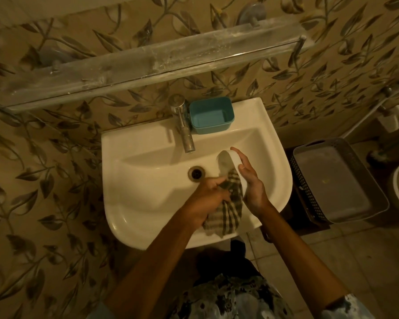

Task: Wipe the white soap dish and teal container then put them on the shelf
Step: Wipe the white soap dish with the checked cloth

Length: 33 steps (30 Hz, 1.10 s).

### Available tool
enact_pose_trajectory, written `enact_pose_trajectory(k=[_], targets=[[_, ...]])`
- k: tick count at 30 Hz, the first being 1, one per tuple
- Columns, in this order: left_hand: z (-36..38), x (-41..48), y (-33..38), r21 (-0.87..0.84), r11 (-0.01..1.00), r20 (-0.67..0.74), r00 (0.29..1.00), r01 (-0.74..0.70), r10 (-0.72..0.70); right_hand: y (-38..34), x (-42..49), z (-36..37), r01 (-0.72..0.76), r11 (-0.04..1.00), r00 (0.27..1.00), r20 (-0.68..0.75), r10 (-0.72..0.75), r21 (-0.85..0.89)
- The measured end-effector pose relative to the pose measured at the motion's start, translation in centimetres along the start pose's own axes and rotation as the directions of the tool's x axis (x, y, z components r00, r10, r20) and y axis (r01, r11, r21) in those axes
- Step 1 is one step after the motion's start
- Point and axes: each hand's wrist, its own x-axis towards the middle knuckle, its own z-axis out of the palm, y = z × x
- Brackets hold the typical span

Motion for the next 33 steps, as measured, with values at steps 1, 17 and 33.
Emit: enact_pose_trajectory(k=[1,17,33], targets=[[0.4,-0.3,-0.6,0.123,0.992,0.025,1.000,-0.019,0.016,-0.2,0.1,-0.2,-0.016,1.000,1.000,0.000,0.016,-0.004],[-5.1,0.6,-1.4,0.865,-0.377,0.488,0.730,-0.330,0.479,0.4,-2.4,-0.5,-0.315,0.940,0.946,0.124,0.300,0.129],[1.4,-3.3,0.4,0.188,0.979,0.158,0.981,0.083,-0.114,0.3,-3.2,-0.7,-0.044,0.996,0.999,-0.011,0.043,-0.077]])
